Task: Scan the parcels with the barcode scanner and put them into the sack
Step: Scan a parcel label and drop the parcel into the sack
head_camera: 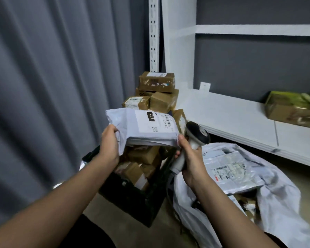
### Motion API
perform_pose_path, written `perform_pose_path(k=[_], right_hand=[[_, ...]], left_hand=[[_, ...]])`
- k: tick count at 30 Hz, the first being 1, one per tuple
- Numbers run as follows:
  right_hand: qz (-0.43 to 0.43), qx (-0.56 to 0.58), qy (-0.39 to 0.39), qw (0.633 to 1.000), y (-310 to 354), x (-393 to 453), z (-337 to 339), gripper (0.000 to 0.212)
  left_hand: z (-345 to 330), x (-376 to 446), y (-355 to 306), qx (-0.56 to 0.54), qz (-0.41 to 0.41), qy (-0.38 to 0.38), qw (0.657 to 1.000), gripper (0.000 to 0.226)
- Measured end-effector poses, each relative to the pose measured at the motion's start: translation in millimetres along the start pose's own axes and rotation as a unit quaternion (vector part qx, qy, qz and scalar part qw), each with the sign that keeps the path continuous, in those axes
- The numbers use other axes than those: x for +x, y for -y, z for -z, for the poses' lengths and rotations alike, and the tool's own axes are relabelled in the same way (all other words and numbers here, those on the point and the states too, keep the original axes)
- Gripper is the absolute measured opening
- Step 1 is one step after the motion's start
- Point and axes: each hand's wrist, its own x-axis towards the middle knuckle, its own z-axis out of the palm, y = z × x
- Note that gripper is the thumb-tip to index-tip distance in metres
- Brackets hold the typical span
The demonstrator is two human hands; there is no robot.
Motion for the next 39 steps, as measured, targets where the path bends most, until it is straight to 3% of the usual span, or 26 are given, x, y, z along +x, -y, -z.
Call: perform_pose_path(k=[6, 8, 10, 15, 17, 20, 23, 28, 31, 33, 35, 37, 39], right_hand=[[0.073, 0.039, -0.092, 0.992, 40, 7, 45, 0.058], [0.092, 0.057, -0.101, 0.989, 50, 10, 61, 0.064], [0.083, 0.063, -0.085, 0.991, 57, 13, 73, 0.064], [0.081, 0.007, -0.132, 0.988, 79, 18, 98, 0.055], [0.094, -0.018, -0.136, 0.986, 92, 20, 108, 0.055], [0.106, -0.080, -0.110, 0.985, 108, 19, 122, 0.048], [0.105, -0.138, -0.074, 0.982, 113, 18, 128, 0.042], [0.113, -0.219, -0.062, 0.967, 120, 16, 130, 0.042], [0.108, -0.254, -0.045, 0.960, 120, 13, 125, 0.038], [0.103, -0.254, -0.037, 0.961, 114, 11, 118, 0.037], [0.113, -0.254, -0.040, 0.960, 107, 9, 110, 0.033], [0.133, -0.239, -0.053, 0.960, 104, 4, 103, 0.024], [0.152, -0.208, -0.066, 0.964, 106, -2, 97, 0.017]], left_hand=[[-58, -39, 37, -0.064, 0.061, 0.078, 0.993, 0.029], [-73, -50, 45, -0.084, 0.087, 0.116, 0.986, 0.021], [-87, -62, 53, -0.095, 0.120, 0.181, 0.972, 0.030], [-103, -69, 72, 0.055, 0.121, 0.234, 0.963, 0.025], [-105, -66, 68, 0.082, 0.135, 0.292, 0.943, 0.022], [-100, -56, 55, 0.062, 0.178, 0.374, 0.908, 0.056], [-94, -52, 52, 0.159, 0.160, 0.402, 0.887, 0.102], [-95, -40, 47, 0.261, 0.048, 0.375, 0.888, 0.105], [-94, -49, 52, 0.316, 0.105, 0.460, 0.823, 0.115], [-96, -64, 66, 0.319, 0.155, 0.504, 0.788, 0.102], [-101, -74, 74, 0.315, 0.161, 0.521, 0.777, 0.069], [-105, -72, 74, 0.295, 0.163, 0.506, 0.794, 0.049], [-107, -66, 75, 0.247, 0.172, 0.464, 0.833, 0.038]])
